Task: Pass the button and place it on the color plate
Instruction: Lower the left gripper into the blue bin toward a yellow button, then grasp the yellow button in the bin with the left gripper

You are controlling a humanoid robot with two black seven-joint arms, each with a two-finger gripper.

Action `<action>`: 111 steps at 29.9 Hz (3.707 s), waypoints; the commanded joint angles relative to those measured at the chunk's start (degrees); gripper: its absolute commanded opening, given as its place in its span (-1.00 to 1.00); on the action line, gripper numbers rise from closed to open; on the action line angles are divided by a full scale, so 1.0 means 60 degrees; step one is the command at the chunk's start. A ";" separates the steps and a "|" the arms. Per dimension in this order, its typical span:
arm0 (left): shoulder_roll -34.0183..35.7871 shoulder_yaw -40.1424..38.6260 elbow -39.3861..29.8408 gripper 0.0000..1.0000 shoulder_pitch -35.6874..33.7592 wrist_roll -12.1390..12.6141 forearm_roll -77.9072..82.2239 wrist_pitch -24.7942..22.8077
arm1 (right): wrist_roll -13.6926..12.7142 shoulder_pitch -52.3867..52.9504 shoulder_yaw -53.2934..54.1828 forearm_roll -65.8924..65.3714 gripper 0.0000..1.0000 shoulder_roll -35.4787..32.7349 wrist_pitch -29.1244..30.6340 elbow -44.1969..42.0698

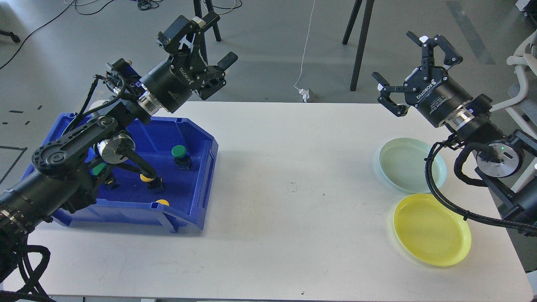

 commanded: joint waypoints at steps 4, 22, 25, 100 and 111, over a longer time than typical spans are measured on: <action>0.0223 -0.0277 0.0009 0.99 -0.0099 0.0000 -0.0066 0.0000 | 0.0000 -0.0088 0.0009 -0.0006 1.00 -0.0005 0.0000 0.0002; 0.2737 0.0034 -0.3431 0.99 -0.1032 0.0000 -0.0230 0.0736 | 0.0014 -0.0147 0.0068 0.0008 1.00 0.0009 0.0000 -0.0013; 0.4160 0.3241 -0.3798 0.99 -0.3183 0.0000 0.0647 0.1354 | 0.0029 -0.0133 0.0068 0.0008 1.00 0.0009 0.0000 0.0002; 0.2143 1.1734 0.1459 0.39 -0.3484 0.0000 0.7932 0.2806 | 0.0117 -0.1246 0.0097 0.0037 1.00 -0.0122 0.0000 0.0060; 0.2143 1.1661 0.1591 -0.38 -0.3484 0.0000 0.8108 0.2835 | 0.0117 -0.1407 0.0199 0.0037 1.00 -0.0122 0.0000 0.0060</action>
